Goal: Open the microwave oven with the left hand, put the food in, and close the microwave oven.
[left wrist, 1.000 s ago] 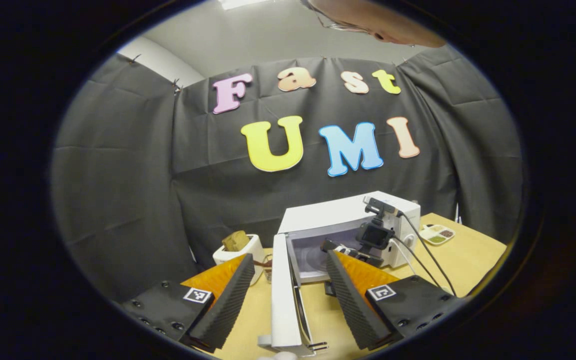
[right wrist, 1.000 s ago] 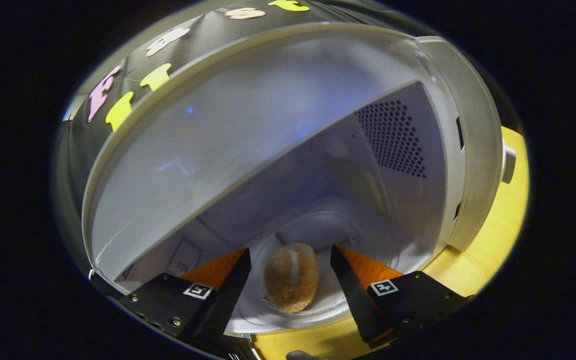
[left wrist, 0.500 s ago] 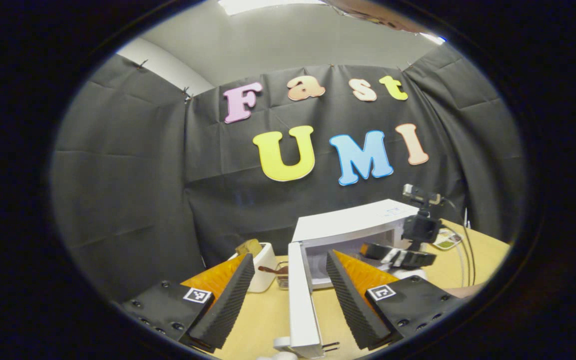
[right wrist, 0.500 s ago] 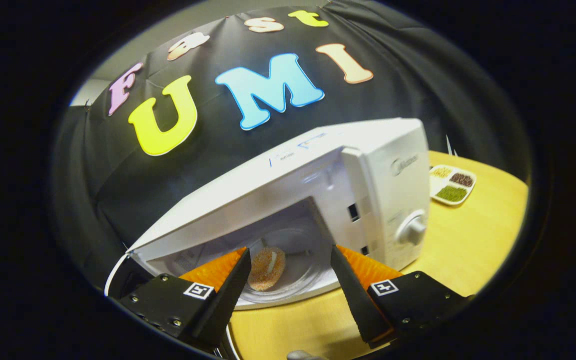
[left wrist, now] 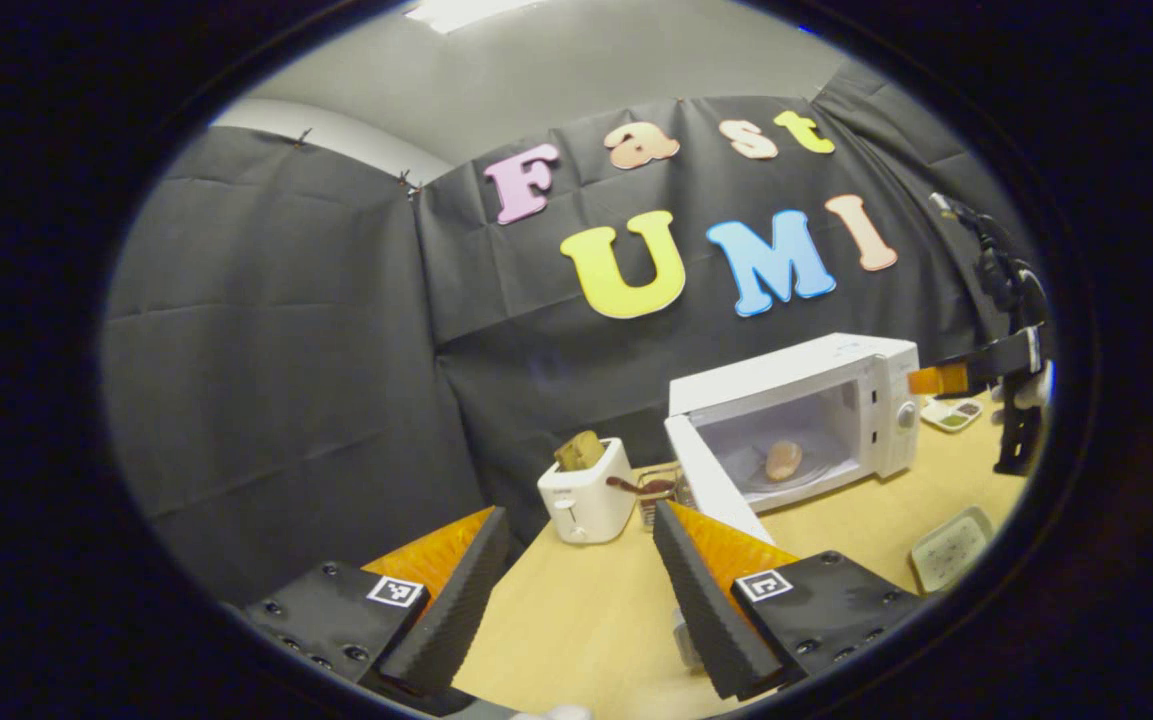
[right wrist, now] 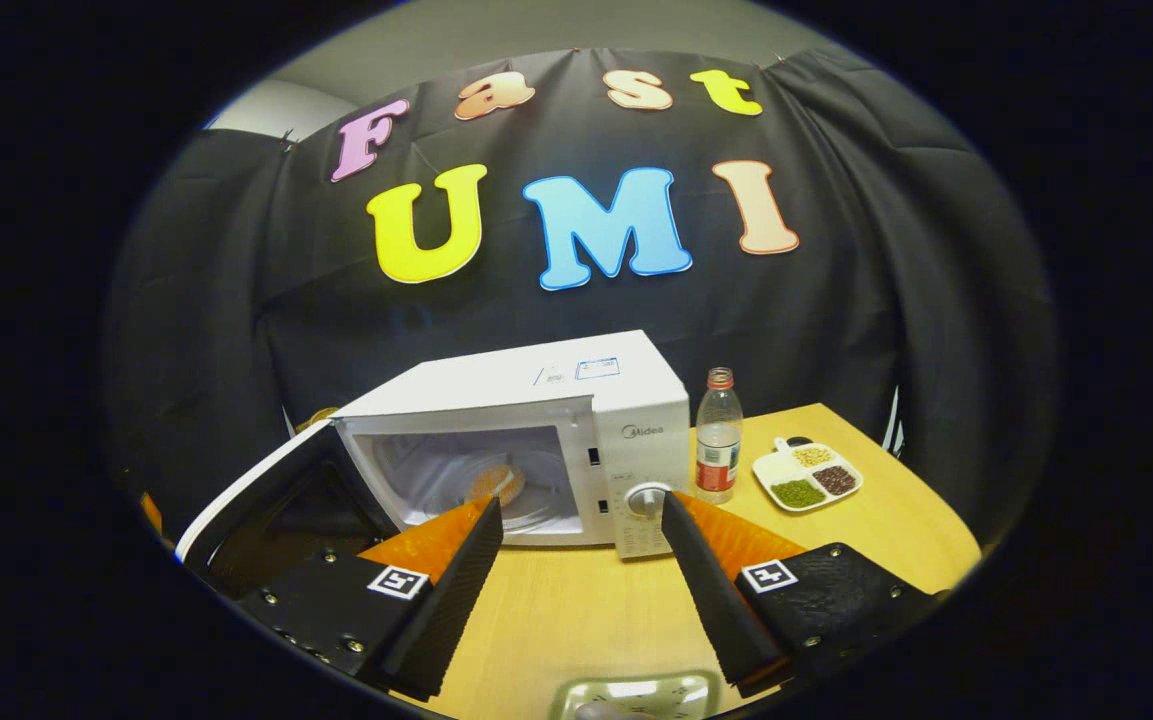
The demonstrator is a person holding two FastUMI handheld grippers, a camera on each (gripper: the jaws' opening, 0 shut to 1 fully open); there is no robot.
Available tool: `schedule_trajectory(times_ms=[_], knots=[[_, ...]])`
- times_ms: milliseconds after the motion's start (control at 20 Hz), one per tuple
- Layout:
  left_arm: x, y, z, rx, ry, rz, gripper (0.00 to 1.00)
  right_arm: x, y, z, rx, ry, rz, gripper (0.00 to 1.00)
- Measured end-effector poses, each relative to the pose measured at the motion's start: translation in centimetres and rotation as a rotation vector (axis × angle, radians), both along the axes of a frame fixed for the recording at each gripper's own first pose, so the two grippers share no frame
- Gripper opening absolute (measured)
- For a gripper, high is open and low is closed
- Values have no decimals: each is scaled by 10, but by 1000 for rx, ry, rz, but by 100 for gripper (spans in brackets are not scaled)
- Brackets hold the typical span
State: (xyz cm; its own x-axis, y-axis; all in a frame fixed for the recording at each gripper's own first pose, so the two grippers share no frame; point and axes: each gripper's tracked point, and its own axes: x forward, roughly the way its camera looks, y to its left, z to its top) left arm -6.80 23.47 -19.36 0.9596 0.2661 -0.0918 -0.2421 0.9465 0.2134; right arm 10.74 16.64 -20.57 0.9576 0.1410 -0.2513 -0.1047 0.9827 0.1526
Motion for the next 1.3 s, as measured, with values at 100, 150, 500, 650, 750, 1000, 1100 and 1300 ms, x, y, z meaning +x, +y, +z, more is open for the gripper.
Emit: schedule_trajectory(times_ms=[100, 150, 500, 650, 750, 1000, 1100, 1300], knots=[[-9, 4, -20, -12, 23, 21, 100, -15, -7, 12, -14, -10, 28, 98], [-11, 6, -26, -11, 26, 27, 99, -23, -10, 17, -8, 10, 46, 98], [-11, 6, -72, -83, 42, 68, 98, -61, -6, 59, -84, -8, 174, 98], [-10, 11, -96, -112, 70, 77, 99, -62, -7, 64, -71, -3, 167, 98], [-9, 0, -96, -89, 69, 68, 95, -61, -10, 63, -73, 11, 165, 98], [8, -67, -94, -114, 77, -66, 94, -58, -27, 85, -60, -56, 124, 98], [21, -101, -91, -145, 78, -119, 94, -52, -44, 98, -53, -97, 77, 98], [52, -160, -82, -160, 61, -209, 94, -48, -71, 112, -50, -139, 5, 98]])
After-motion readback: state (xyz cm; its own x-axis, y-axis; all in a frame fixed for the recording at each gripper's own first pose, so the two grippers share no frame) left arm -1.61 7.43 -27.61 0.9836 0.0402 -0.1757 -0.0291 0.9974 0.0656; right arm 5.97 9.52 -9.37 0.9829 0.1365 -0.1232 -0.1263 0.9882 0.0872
